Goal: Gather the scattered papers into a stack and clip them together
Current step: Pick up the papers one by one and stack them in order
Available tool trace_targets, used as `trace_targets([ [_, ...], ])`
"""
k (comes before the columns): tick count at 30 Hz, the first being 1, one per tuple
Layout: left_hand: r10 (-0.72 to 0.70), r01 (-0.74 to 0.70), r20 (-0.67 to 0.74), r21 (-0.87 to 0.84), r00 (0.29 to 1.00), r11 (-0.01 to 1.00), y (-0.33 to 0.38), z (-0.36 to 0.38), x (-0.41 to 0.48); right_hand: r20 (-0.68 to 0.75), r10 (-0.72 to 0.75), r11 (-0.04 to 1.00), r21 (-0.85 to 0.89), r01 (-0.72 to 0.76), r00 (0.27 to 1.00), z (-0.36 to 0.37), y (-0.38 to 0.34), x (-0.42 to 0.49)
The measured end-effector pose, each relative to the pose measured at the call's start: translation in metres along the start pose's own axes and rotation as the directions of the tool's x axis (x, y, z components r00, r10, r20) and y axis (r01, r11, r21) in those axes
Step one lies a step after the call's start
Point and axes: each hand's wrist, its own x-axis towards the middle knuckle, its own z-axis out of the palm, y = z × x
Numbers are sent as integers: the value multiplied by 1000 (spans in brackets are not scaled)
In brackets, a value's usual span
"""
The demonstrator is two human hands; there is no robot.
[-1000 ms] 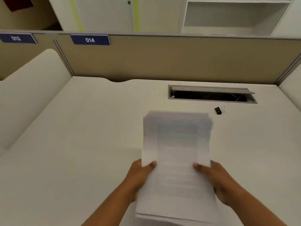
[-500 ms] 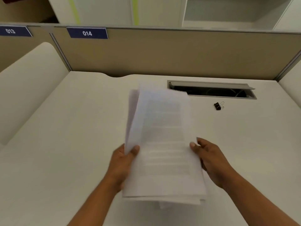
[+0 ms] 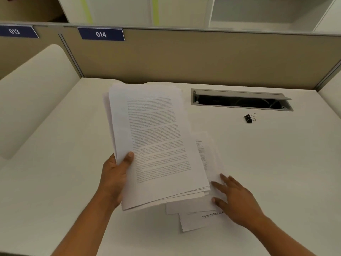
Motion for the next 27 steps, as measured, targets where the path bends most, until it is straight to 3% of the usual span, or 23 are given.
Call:
trace_targets([
  [6, 5, -5, -12, -6, 1000, 1000, -9, -8, -5, -49, 200, 967, -153, -205, 979, -7, 15, -7],
  [11, -18, 18, 0, -7, 1000, 1000, -19, -5, -8, -194, 357, 927, -44, -371, 914, -16, 24, -3],
  [16, -45, 45, 14, 2, 999, 999, -26, 4, -10, -162, 535, 840, 213, -500, 829, -20, 25, 6],
  [21, -65, 65, 21, 12, 998, 998, -29, 7, -12, -83, 571, 753, 449, -481, 817, -19, 31, 11],
  [27, -80, 80, 7, 25, 997, 996, -30, 5, -11, -193, 529, 779, 495, -384, 826, -18, 41, 8],
])
